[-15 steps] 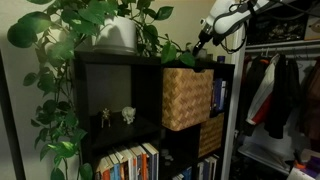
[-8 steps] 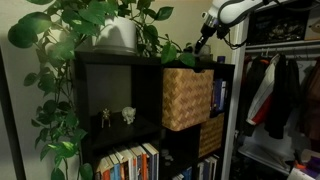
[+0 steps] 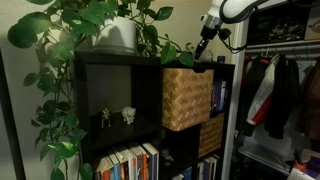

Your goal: Put the socks in the basket

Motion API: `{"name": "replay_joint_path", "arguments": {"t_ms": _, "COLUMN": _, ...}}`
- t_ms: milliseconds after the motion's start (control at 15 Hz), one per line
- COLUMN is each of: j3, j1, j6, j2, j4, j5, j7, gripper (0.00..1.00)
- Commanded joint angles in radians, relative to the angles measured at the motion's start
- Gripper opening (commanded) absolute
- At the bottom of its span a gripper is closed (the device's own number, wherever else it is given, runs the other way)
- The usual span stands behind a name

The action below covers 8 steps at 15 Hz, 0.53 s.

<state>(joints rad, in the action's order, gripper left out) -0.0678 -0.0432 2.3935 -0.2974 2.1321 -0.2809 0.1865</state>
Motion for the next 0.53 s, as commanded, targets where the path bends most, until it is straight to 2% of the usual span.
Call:
{"name": "replay_joint_path", "arguments": {"t_ms": 0, "j3": 0.022, "j1": -0.048, "j6": 0.022, "j2": -0.048, "j4": 0.086, "j5": 0.085, "j7": 0.092, "gripper": 0.12}}
{"name": "replay_joint_path", "arguments": {"t_ms": 133, "j3": 0.031, "j1": -0.07, "j6": 0.042, "j2": -0.055, "j4": 0.115, "j5": 0.142, "j7": 0.137, "gripper": 0.12}}
{"name": "replay_joint_path", "arguments": {"t_ms": 267, "j3": 0.039, "j1": -0.088, "j6": 0.131, "j2": -0.061, "j4": 0.167, "j5": 0.182, "j7": 0.179, "gripper": 0.12}}
{"name": "replay_joint_path", "arguments": {"t_ms": 467, "j3": 0.044, "j1": -0.102, "j6": 0.269, "j2": -0.054, "j4": 0.241, "j5": 0.181, "j7": 0.23, "gripper": 0.12}}
